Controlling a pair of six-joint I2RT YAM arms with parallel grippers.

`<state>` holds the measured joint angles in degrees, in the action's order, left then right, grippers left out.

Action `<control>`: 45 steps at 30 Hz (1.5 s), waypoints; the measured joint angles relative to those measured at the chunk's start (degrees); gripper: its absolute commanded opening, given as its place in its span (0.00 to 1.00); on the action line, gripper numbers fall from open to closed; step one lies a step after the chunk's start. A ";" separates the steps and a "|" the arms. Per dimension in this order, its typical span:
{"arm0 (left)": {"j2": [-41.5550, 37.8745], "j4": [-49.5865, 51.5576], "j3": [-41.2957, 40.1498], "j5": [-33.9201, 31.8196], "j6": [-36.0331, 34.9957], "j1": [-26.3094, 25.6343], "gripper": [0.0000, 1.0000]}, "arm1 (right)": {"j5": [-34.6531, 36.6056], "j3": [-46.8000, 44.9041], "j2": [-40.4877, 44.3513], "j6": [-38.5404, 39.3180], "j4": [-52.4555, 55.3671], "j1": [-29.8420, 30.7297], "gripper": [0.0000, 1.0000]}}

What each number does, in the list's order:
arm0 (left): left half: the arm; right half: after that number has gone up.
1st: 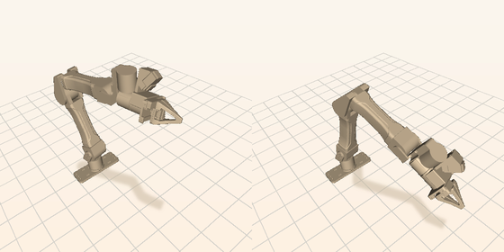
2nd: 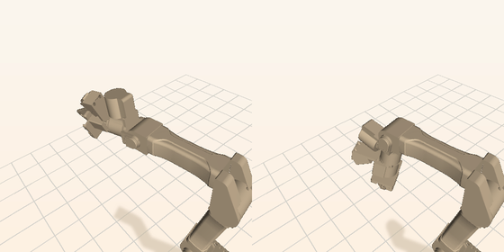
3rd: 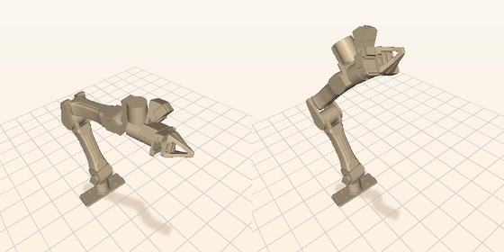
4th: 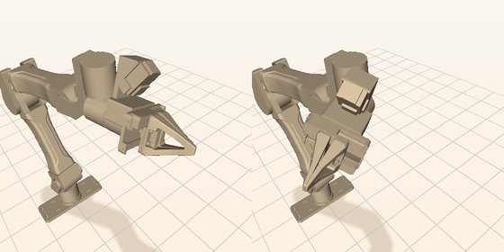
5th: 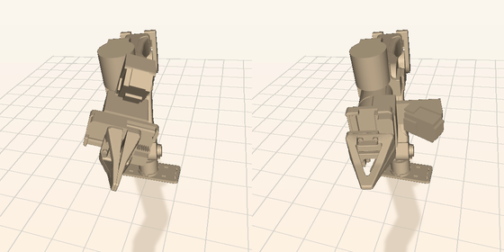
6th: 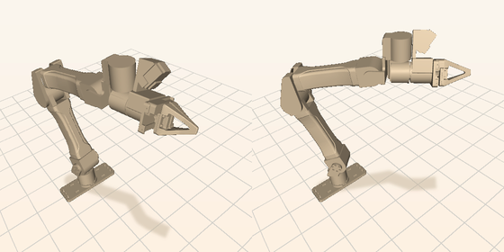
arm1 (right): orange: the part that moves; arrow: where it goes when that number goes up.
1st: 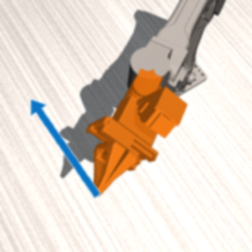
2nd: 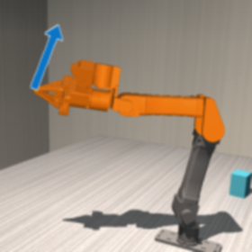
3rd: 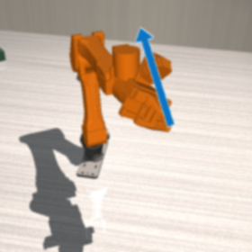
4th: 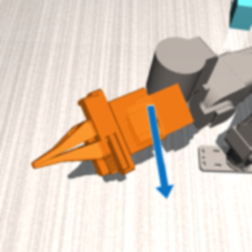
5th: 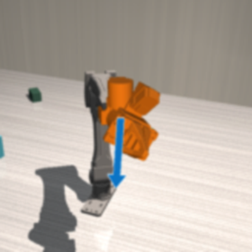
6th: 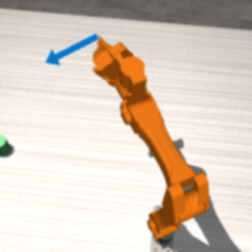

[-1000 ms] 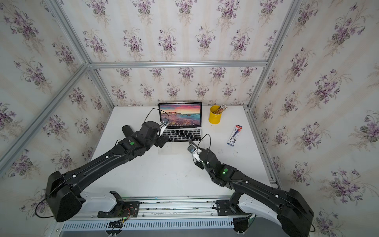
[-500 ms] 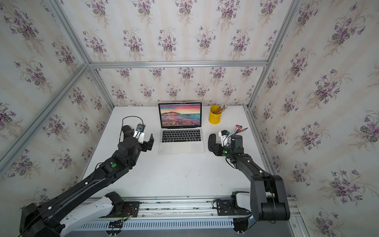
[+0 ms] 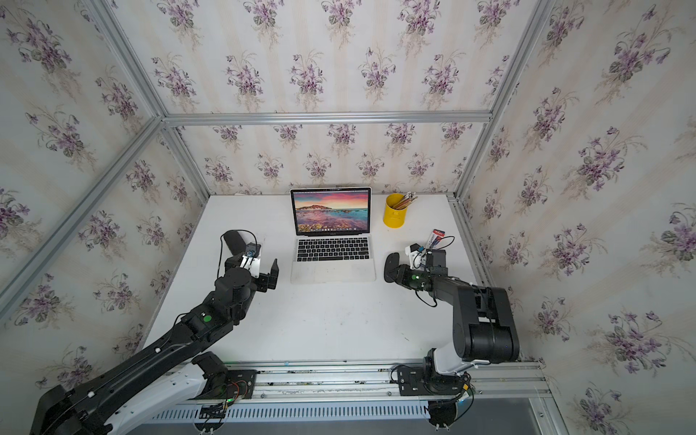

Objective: Remove the wireless mouse receiver from the laptop
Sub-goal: Place the mouse at the center of the board, then reset both arms

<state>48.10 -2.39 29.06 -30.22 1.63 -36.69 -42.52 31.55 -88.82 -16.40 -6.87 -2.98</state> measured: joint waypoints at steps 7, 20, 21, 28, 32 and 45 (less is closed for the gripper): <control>1.99 0.50 1.20 0.11 0.02 0.00 0.99 | -0.79 0.70 -3.28 -0.57 1.38 -0.98 0.00; 3.43 1.36 1.33 1.79 0.44 0.00 0.99 | -3.32 2.16 -5.79 -0.09 1.53 -1.09 0.47; 3.48 1.38 1.31 1.95 0.46 0.00 0.99 | -2.97 2.36 -5.55 -0.04 2.32 -1.11 0.47; 3.63 1.38 1.31 2.36 1.07 0.00 0.99 | -2.14 3.26 -3.02 0.33 5.42 -1.16 1.00; 4.04 1.36 1.29 3.28 1.60 0.00 0.99 | 0.76 4.70 -1.03 1.92 8.00 -1.22 1.00; 8.63 -13.00 -6.12 -0.39 -5.03 5.62 0.99 | 35.15 -0.44 19.02 6.40 3.13 2.08 1.00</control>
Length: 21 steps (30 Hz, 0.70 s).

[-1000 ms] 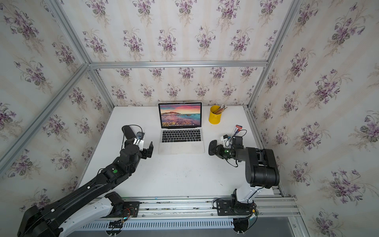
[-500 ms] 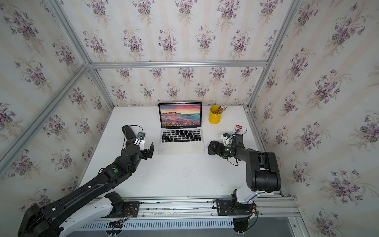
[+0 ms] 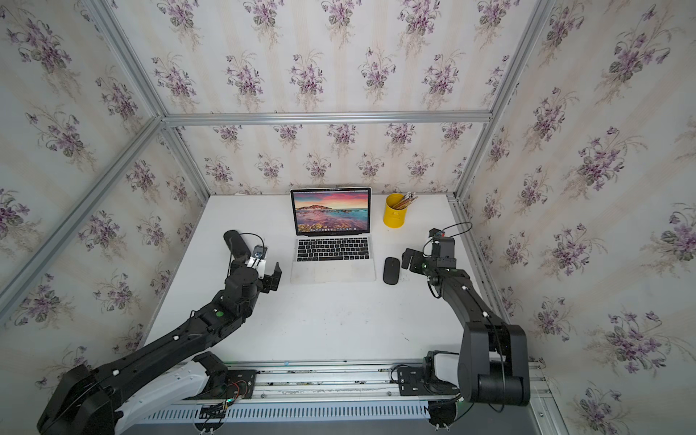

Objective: Remove the wireless mouse receiver from the laptop
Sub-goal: Reset both arms

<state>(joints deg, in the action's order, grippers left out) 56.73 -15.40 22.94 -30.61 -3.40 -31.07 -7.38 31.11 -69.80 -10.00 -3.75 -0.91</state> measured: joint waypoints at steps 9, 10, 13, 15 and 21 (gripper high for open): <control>15.28 -24.46 -5.66 -1.14 -3.78 12.31 0.99 | 9.03 -25.05 -1.07 3.72 -47.21 0.90 1.00; 17.25 -26.82 -5.51 -1.11 -4.09 12.85 0.99 | 9.51 -25.86 -2.86 4.33 -51.67 0.90 1.00; 24.15 -35.71 -6.01 -0.66 -6.21 14.21 0.99 | 10.21 -25.70 -10.84 5.27 -64.43 0.85 1.00; 29.22 -41.79 -7.15 -0.44 -7.56 15.08 0.99 | 9.92 -24.50 -17.59 5.55 -70.51 0.87 1.00; 31.67 -50.36 -8.26 4.96 -8.72 18.47 0.99 | 9.84 -20.00 -18.32 6.88 -71.82 1.73 1.00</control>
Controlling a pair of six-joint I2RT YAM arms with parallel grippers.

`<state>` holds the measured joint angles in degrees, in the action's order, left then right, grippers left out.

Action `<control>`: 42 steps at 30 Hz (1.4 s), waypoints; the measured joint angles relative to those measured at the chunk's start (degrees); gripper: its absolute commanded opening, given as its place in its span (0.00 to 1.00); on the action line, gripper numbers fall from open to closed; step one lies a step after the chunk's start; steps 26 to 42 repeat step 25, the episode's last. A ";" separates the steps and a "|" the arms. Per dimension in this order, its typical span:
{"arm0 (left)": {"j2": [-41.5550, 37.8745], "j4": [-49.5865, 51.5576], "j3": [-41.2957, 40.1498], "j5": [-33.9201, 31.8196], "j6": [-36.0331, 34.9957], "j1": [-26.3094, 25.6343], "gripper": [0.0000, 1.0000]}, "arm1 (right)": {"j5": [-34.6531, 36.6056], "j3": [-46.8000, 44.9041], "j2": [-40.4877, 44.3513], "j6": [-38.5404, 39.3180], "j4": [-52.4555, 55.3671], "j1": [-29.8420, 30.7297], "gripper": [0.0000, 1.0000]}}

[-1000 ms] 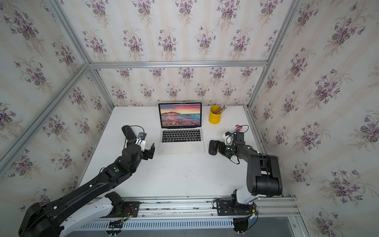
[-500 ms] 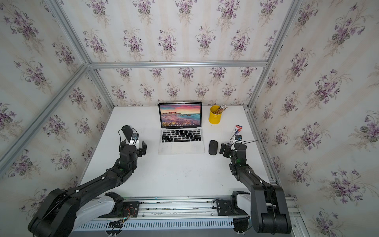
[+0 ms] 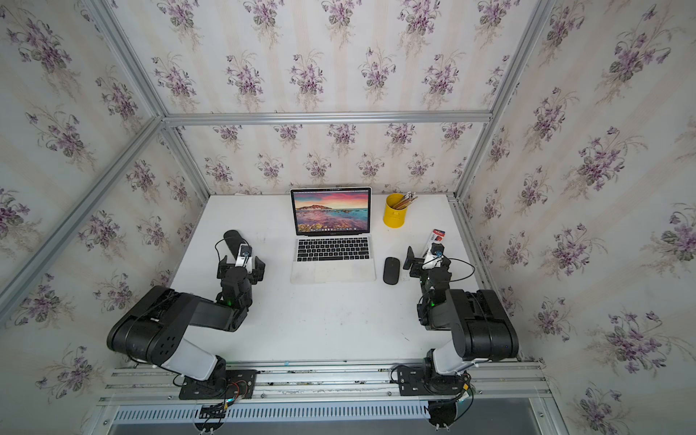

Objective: Remove the wireless mouse receiver from the laptop
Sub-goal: Reset both arms

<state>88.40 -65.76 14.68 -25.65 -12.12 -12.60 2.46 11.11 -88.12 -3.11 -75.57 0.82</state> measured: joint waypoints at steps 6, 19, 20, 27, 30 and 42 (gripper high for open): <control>0.44 3.65 2.03 16.63 2.21 7.37 0.99 | 1.57 -0.15 -0.04 0.04 -0.13 0.28 1.00; -0.22 12.92 6.16 30.01 5.18 11.39 0.99 | 1.07 0.37 -0.07 0.33 0.04 0.28 1.00; -0.22 13.29 6.23 30.12 5.27 11.39 0.99 | 1.01 0.42 -0.07 0.33 0.04 0.28 1.00; -0.22 14.51 7.39 28.72 6.27 11.39 0.99 | 0.87 0.50 -0.07 0.35 0.07 0.31 1.00; -0.22 14.51 7.39 28.72 6.27 11.39 0.99 | 0.87 0.50 -0.07 0.35 0.07 0.31 1.00; -0.22 14.51 7.39 28.72 6.27 11.39 0.99 | 0.87 0.50 -0.07 0.35 0.07 0.31 1.00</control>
